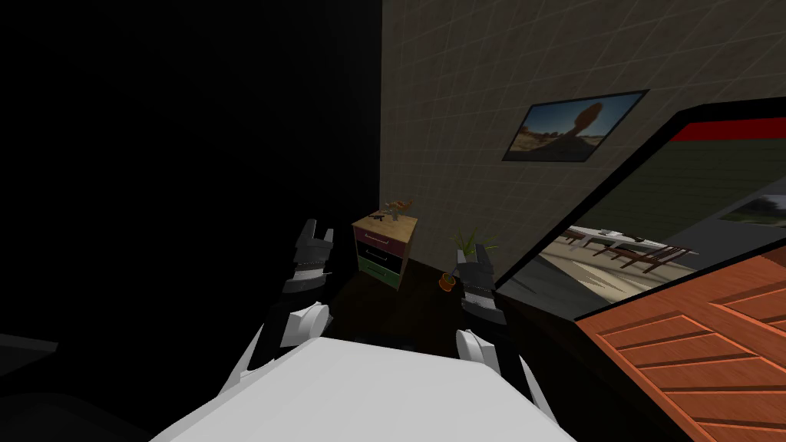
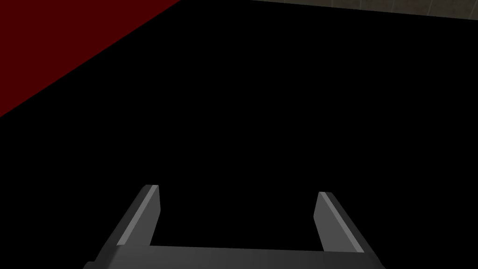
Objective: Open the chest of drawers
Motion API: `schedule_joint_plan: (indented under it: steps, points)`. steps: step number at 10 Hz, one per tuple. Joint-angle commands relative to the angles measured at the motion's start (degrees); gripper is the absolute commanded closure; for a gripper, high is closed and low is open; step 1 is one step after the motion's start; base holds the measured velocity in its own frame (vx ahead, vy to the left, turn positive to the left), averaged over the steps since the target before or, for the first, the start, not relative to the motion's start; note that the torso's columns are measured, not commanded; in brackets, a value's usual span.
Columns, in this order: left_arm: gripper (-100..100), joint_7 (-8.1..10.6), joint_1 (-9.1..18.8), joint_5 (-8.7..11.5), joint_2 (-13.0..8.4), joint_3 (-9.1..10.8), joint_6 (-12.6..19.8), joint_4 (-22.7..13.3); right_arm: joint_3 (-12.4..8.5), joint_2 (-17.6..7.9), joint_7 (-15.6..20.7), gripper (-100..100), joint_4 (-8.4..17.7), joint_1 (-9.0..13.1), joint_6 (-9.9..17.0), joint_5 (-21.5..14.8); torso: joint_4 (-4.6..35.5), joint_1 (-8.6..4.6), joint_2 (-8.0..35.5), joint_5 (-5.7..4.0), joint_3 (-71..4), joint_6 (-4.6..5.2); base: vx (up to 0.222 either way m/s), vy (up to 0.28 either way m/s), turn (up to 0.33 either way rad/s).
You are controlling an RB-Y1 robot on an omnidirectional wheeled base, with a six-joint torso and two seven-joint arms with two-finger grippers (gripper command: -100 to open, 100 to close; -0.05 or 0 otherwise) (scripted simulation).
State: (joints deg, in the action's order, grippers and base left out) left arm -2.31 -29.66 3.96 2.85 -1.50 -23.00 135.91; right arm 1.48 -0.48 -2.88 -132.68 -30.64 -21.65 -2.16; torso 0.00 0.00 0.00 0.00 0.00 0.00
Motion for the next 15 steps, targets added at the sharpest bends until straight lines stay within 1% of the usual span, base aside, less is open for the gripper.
schedule_joint_plan:
  steps: [1, 3, 9, 10, 11, 13, 15]
  points:
    - [0, 0.00, 0.00, 0.00, 0.00, 0.00, 0.00, 0.00, 0.00, 0.00, 0.00, 0, 0.00, 0.00, 0.00, 0.00, 2.35, 0.00, 2.32, 0.00, -4.67, 0.00, 0.000, 0.000, 0.000]
    - [0, 0.00, 0.00, 0.00, 0.00, 0.00, 0.00, 0.01, 0.00, 0.00, 0.00, 0, -0.01, 0.00, 0.00, 0.00, 10.06, 0.00, 10.03, 0.00, -20.14, 0.00, 0.000, 0.000, 0.000]
    - [0, 0.00, 0.00, 0.00, 0.00, 0.00, -0.01, 0.02, 0.00, 0.00, 0.00, 0, -0.02, 0.00, -0.01, 0.00, 35.37, 0.00, 35.39, 0.00, -70.73, 0.00, 0.000, 0.000, 0.000]
    - [-100, -0.08, 0.23, 0.25, -2.87, -0.04, -0.16, -0.66, 0.00, 0.00, 0.00, 0, -0.02, 0.00, -0.01, 0.00, 39.60, 0.00, 39.62, 0.00, -79.19, 0.00, 0.014, 0.004, -0.034]
    - [-100, -0.08, 0.23, 0.25, -3.27, -0.04, -0.16, -0.66, 0.00, 0.00, 0.00, 0, 0.00, 0.00, 0.00, 0.00, 41.48, 0.03, 41.52, 0.01, -83.15, 0.01, 0.014, 0.005, -0.024]
    - [-100, -0.25, 0.74, 0.84, -7.09, -0.14, -0.53, -2.23, 0.00, 0.00, 0.00, 0, 0.01, -0.01, 0.00, 0.00, 42.20, 0.02, 42.18, 0.01, -84.54, 0.00, 0.025, 0.007, -0.044]
    - [-100, -0.51, 1.51, 1.72, -9.63, -0.29, -1.07, -4.55, 0.00, 0.00, 0.00, 0, 0.01, -0.01, 0.00, 0.00, 42.26, 0.02, 42.22, 0.01, -84.60, 0.00, 0.048, 0.013, -0.092]
